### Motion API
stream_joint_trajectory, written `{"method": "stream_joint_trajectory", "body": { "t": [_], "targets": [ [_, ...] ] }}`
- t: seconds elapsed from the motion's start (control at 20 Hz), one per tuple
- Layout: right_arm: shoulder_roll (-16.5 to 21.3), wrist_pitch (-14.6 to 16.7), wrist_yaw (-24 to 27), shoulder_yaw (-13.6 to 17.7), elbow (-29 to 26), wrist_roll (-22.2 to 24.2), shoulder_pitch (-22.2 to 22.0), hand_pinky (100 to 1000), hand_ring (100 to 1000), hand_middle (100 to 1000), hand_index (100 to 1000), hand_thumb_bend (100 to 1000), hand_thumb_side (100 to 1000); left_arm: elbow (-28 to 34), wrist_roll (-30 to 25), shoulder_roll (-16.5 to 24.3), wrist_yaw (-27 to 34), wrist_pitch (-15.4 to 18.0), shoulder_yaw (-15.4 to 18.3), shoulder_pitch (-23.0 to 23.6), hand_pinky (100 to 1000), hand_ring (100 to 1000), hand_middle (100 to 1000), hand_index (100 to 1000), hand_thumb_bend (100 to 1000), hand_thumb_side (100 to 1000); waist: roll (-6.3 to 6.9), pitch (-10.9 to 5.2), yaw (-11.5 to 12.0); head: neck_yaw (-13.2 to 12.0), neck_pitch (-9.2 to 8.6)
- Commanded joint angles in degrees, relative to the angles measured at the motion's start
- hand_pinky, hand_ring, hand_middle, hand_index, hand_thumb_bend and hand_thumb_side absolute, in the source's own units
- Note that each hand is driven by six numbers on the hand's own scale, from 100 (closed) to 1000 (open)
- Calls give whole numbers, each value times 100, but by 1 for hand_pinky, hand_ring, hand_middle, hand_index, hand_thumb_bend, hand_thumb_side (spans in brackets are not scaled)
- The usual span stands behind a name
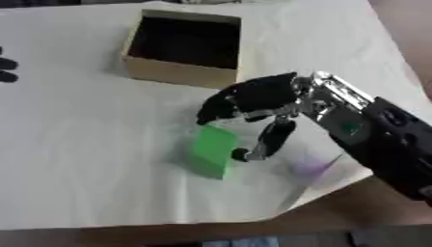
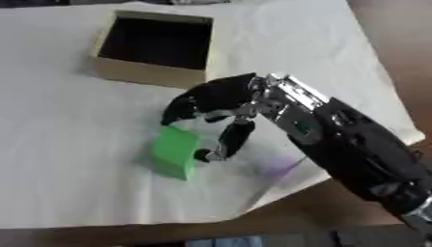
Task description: Pick up objects on the table and place them in the box.
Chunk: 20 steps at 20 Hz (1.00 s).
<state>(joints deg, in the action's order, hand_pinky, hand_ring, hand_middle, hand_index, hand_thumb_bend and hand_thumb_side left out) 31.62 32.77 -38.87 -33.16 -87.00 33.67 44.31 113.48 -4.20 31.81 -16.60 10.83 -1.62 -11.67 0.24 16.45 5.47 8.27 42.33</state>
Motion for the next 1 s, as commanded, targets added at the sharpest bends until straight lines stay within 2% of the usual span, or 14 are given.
{"method": "stream_joint_trajectory", "body": {
  "t": [0.05, 0.15, 0.2, 0.5, 0.7, 1.0],
  "targets": [
    [81, 1902, -175, 48, -131, 1830, 32, 941, 978, 946, 943, 164, 457, 111, -16, 79, 55, 3, 22, -63, 816, 721, 738, 928, 100, 960, 11, -81, 1, 0, 47],
    [105, 1915, -242, 47, -153, 1830, -4, 941, 979, 947, 910, 136, 443, 111, -20, 70, 56, 4, 20, -64, 816, 721, 738, 928, 100, 960, 13, -80, 3, 3, 44],
    [115, 1917, -272, 46, -157, 1830, -21, 943, 979, 948, 856, 100, 397, 111, -22, 67, 56, 5, 18, -62, 816, 721, 739, 928, 100, 961, 15, -79, 3, 1, 40],
    [146, 1911, -292, 135, -219, 1830, -40, 941, 963, 919, 638, 100, 280, 111, -26, 52, 55, 5, 22, -49, 817, 721, 739, 929, 100, 960, 22, -79, -16, -18, 32],
    [266, 1754, 88, 313, -429, 1830, 43, 940, 957, 913, 618, 100, 210, 111, -5, 61, 47, 7, 49, -45, 817, 722, 739, 929, 100, 957, 29, -93, -42, -46, 23],
    [806, 1381, 857, 556, -983, 1830, 201, 945, 955, 912, 612, 100, 159, 111, 52, 149, 66, -67, 140, 69, 817, 720, 739, 929, 100, 959, 21, -135, -55, -58, -1]
  ]
}}
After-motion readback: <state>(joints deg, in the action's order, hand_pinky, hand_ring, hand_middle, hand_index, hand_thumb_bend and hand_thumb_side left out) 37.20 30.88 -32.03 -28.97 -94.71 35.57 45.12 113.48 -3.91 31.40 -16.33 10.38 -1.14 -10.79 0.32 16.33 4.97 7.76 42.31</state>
